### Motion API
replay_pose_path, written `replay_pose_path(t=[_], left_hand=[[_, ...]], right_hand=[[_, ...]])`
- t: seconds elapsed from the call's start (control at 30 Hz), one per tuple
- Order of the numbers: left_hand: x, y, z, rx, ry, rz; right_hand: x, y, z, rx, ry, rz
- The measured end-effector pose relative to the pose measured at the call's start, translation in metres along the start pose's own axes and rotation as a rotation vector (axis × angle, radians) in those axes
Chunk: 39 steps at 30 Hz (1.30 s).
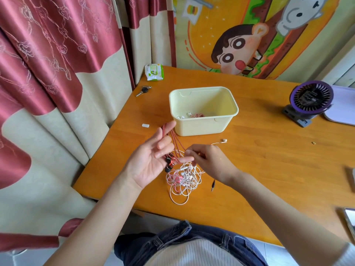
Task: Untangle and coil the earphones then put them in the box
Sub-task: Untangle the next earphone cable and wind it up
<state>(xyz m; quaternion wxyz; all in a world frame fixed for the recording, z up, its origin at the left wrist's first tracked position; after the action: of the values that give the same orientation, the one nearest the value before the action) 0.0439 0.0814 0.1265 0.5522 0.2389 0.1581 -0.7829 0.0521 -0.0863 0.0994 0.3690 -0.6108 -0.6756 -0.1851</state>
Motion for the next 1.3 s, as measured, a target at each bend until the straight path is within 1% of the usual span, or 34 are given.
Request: replay_pose_path(t=[0.1, 0.17, 0.2, 0.27, 0.37, 0.47, 0.53, 0.67, 0.8, 0.93, 1.0, 1.07, 1.13, 1.2, 1.3], left_hand=[[-0.006, 0.006, 0.001, -0.137, 0.015, 0.083], [-0.007, 0.010, -0.005, -0.199, 0.064, 0.127], [-0.008, 0.012, -0.009, -0.225, 0.121, 0.140], [-0.007, 0.013, -0.016, -0.253, 0.334, 0.149], [-0.001, 0.009, -0.024, -0.200, 0.665, 0.140], [0.008, 0.002, -0.029, -0.090, 1.003, 0.133], [0.015, -0.002, -0.030, -0.037, 1.172, 0.082], [0.032, -0.012, -0.028, 0.068, 1.153, -0.142], [0.036, -0.014, -0.032, 0.080, 1.096, -0.273], [0.035, -0.015, -0.031, 0.078, 1.003, -0.388], [0.035, -0.015, -0.029, 0.065, 0.955, -0.429], [0.035, -0.015, -0.028, 0.066, 0.924, -0.459], [0.034, -0.014, -0.027, 0.091, 0.890, -0.496], [0.032, -0.014, -0.029, 0.117, 0.860, -0.537], [0.029, -0.014, -0.035, 0.130, 0.794, -0.581]], right_hand=[[0.000, -0.007, 0.008, 0.070, -0.032, 0.005], [0.001, -0.012, 0.012, 0.107, -0.064, -0.025], [0.001, -0.014, 0.014, 0.118, -0.080, -0.044], [0.002, -0.018, 0.017, 0.125, -0.106, -0.083], [0.005, -0.021, 0.017, 0.128, -0.147, -0.129], [0.008, -0.021, 0.013, 0.128, -0.179, -0.158], [0.008, -0.018, 0.010, 0.112, -0.187, -0.164], [0.002, -0.011, 0.002, 0.063, -0.142, -0.108], [-0.010, -0.009, 0.005, 0.016, -0.098, -0.041], [-0.011, -0.011, 0.009, -0.038, -0.222, -0.129], [-0.005, -0.014, 0.011, 0.017, -0.226, -0.178], [0.001, -0.018, 0.017, 0.121, -0.172, -0.202], [0.003, -0.021, 0.023, 0.197, -0.118, -0.174], [0.000, -0.020, 0.026, 0.214, -0.083, -0.120], [-0.002, -0.018, 0.025, 0.207, -0.083, -0.089]])
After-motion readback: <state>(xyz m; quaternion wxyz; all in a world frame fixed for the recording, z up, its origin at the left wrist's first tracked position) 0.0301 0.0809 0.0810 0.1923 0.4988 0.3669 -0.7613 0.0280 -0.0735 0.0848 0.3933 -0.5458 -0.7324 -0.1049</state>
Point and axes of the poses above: each hand's wrist, its own y-axis towards the middle knuckle, its own z-axis out of the palm, x = y × z, the point moved 2 cm from there along y, towards the middle knuckle, and after that the axes turned 15 degrees about z, right-handed, at the moved point
